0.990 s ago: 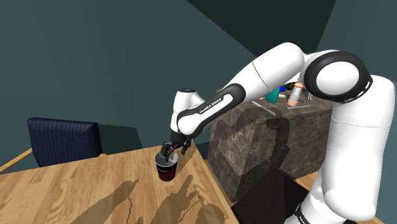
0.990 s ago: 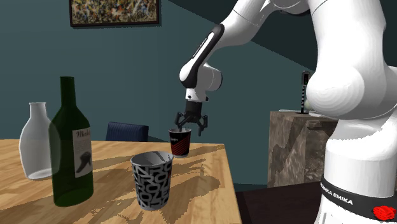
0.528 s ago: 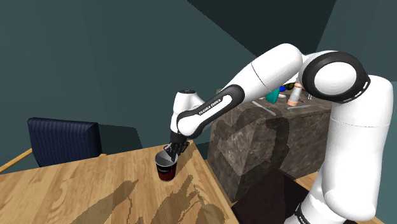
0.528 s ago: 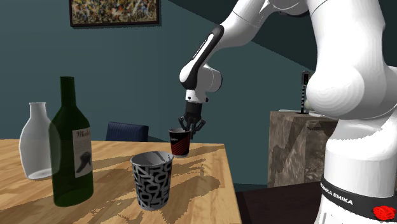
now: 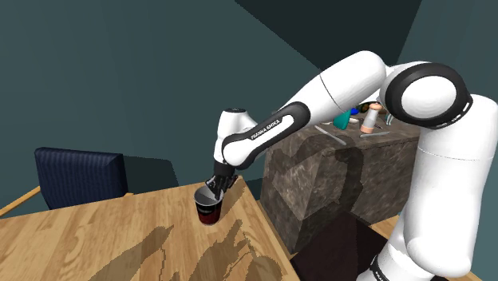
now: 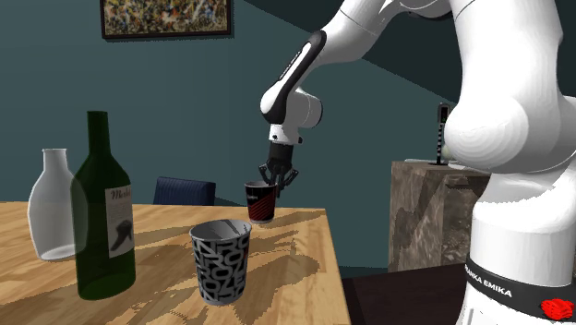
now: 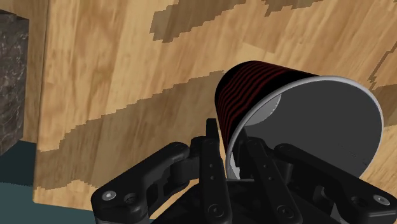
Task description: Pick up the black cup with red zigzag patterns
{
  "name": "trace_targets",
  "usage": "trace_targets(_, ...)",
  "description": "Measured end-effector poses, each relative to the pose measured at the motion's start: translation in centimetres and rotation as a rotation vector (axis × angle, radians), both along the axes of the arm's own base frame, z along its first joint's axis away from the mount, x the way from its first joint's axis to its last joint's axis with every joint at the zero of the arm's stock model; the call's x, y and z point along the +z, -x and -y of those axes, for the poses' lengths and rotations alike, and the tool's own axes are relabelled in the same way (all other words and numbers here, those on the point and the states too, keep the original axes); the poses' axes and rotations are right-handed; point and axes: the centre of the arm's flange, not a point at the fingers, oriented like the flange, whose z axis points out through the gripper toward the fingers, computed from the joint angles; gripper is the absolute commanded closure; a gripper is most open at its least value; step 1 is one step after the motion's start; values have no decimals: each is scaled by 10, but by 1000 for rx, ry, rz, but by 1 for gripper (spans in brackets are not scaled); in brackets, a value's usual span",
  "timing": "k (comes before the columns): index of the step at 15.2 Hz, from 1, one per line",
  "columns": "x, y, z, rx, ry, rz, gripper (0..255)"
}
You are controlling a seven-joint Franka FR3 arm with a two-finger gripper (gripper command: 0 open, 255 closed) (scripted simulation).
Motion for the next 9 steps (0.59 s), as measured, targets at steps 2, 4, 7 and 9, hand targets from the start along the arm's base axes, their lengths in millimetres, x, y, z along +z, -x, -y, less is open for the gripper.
trace_targets(2,11,-1,1,0,0,0,255)
trace_targets(4,22,0,0,0,0,0,255)
trace_targets(7,37,1,0,0,0,0,255)
trace_targets(9,47,1,0,0,0,0,255)
